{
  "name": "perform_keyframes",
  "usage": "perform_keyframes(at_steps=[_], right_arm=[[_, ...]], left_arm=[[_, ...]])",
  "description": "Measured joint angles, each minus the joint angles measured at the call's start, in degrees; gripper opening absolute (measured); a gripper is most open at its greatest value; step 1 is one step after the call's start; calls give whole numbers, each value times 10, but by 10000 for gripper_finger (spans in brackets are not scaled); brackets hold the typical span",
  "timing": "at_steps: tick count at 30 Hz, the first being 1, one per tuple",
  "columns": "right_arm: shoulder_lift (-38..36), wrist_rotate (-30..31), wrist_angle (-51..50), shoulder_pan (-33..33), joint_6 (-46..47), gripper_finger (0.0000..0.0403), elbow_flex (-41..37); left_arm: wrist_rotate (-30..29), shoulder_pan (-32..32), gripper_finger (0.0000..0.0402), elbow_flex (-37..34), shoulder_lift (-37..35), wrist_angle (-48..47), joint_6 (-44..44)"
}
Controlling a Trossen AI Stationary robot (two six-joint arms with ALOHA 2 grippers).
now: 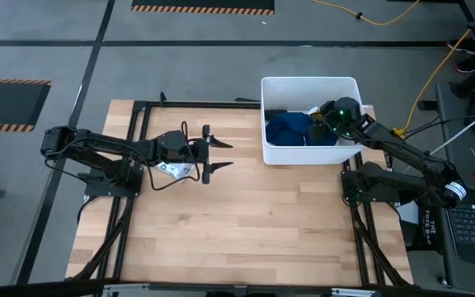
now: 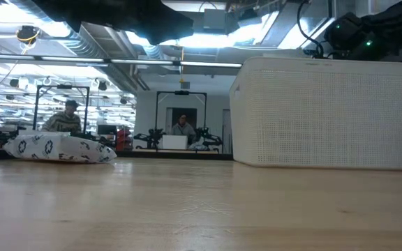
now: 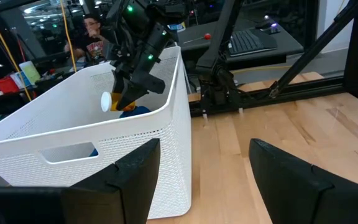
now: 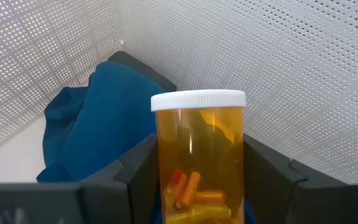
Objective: Pick & place medical supplies in basket/bin
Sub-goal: Put the orange pill bottle into the white container
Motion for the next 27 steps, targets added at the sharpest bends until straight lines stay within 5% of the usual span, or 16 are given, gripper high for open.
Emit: perform_keyframes(at_steps=[27], right_arm=[[0, 0, 1, 0, -3, 195, 0]], left_arm=[[0, 0, 239, 0, 0, 0, 0]])
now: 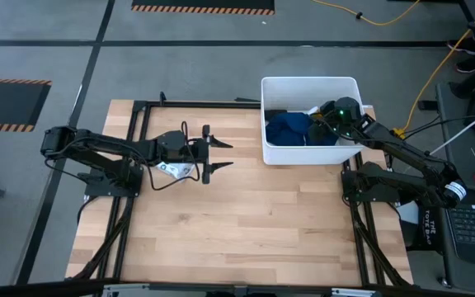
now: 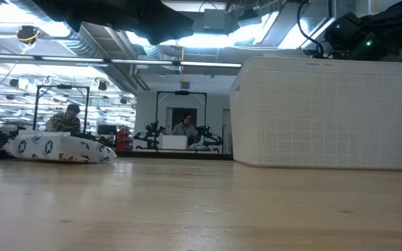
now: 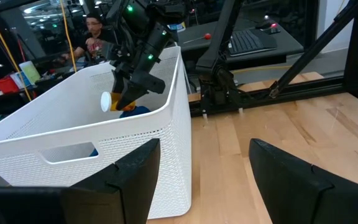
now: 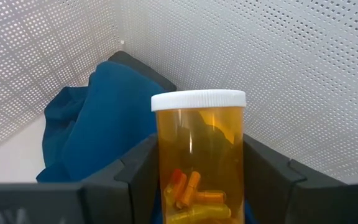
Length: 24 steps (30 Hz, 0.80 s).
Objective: Pick & place medical supplies in basket/bin
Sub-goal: Put the orange pill bottle into the white container, then put the white mailer bag into the white container
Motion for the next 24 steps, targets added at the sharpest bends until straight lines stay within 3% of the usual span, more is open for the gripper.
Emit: perform_keyframes(at_steps=[12, 24], right_arm=[[0, 2, 2, 0, 3, 270, 0], [-1, 2, 10, 0, 0, 280, 28]], left_arm=[[0, 0, 239, 0, 0, 0, 0], [-11, 0, 239, 0, 0, 0, 0]])
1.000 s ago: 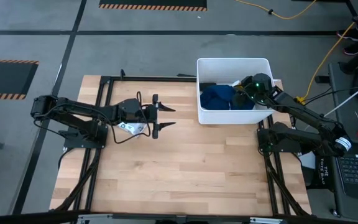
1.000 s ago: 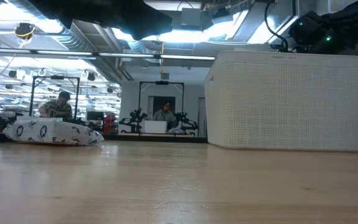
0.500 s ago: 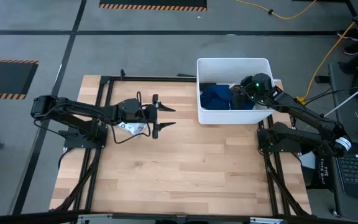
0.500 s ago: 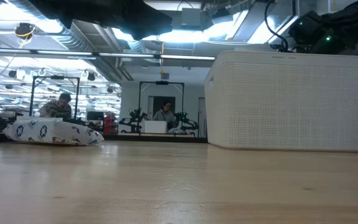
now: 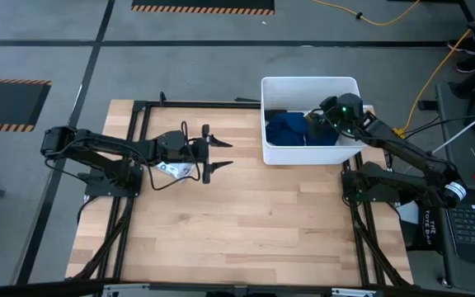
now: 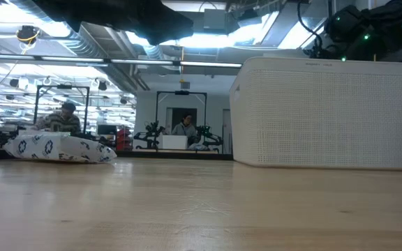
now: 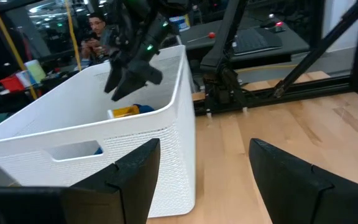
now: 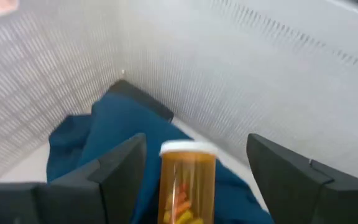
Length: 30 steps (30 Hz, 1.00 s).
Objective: Pick & place medical supplies in basket/bin
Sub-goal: Put the white mailer bag into the white container
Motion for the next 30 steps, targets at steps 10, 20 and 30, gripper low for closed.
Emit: perform_keyframes(at_steps=[10, 20, 30], right_arm=[[0, -91, -2, 17, 21, 278, 45], [0, -95, -4, 105, 8, 210, 127], [1, -95, 31, 178, -30, 111, 173]], left_arm=[[-23, 0, 239, 0, 0, 0, 0], [-24, 0, 239, 0, 0, 0, 2], [-24, 0, 239, 0, 0, 3, 17]])
